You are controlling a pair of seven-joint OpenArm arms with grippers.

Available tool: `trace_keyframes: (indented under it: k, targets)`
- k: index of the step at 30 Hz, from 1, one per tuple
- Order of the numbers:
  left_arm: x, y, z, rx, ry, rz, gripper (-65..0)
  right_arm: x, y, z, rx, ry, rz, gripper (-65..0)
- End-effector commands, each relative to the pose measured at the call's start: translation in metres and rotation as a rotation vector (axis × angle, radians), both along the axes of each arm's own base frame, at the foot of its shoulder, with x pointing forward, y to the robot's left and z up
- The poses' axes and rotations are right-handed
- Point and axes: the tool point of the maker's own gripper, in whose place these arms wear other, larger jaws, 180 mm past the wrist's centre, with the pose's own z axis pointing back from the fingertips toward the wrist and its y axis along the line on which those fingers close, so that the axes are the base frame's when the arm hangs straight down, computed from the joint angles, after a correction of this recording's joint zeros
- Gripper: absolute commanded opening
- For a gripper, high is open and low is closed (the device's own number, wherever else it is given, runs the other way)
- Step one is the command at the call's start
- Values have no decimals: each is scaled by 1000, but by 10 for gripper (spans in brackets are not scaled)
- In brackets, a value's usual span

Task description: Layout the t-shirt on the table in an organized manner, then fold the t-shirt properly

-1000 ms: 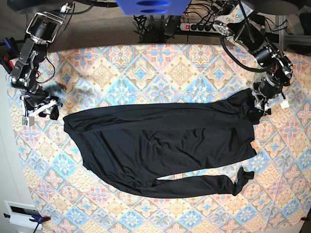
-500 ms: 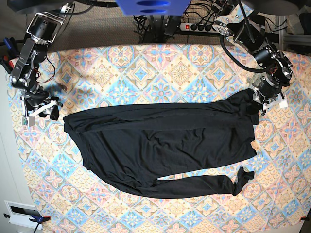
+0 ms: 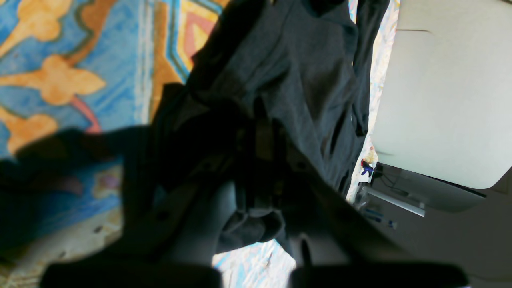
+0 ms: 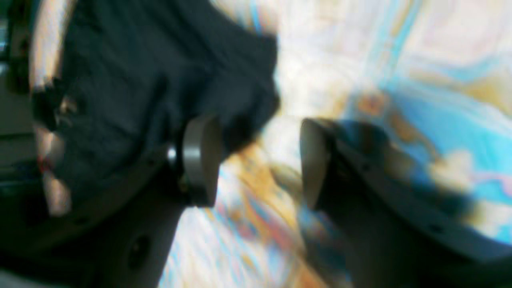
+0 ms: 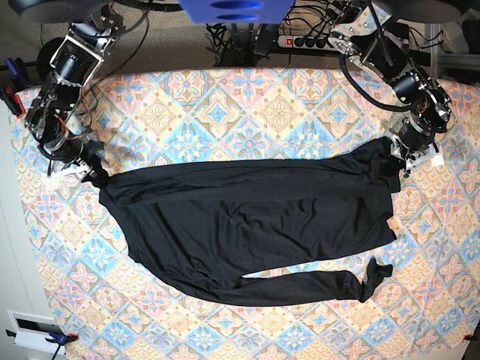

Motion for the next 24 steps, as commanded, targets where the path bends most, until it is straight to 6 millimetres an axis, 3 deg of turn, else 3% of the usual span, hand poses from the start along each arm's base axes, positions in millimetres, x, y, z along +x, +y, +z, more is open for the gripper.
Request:
trace_keyframes:
  k: [1, 16, 24]
  targets:
    - [3, 4, 6, 11, -10, -1, -650, 9, -9, 11, -20, -19, -2, -341]
    - [4, 5, 6, 14, -12, 4, -650, 8, -11, 7, -5, 8, -41, -341]
    - [4, 5, 6, 14, -12, 4, -650, 15, 13, 2, 57, 8, -46, -341]
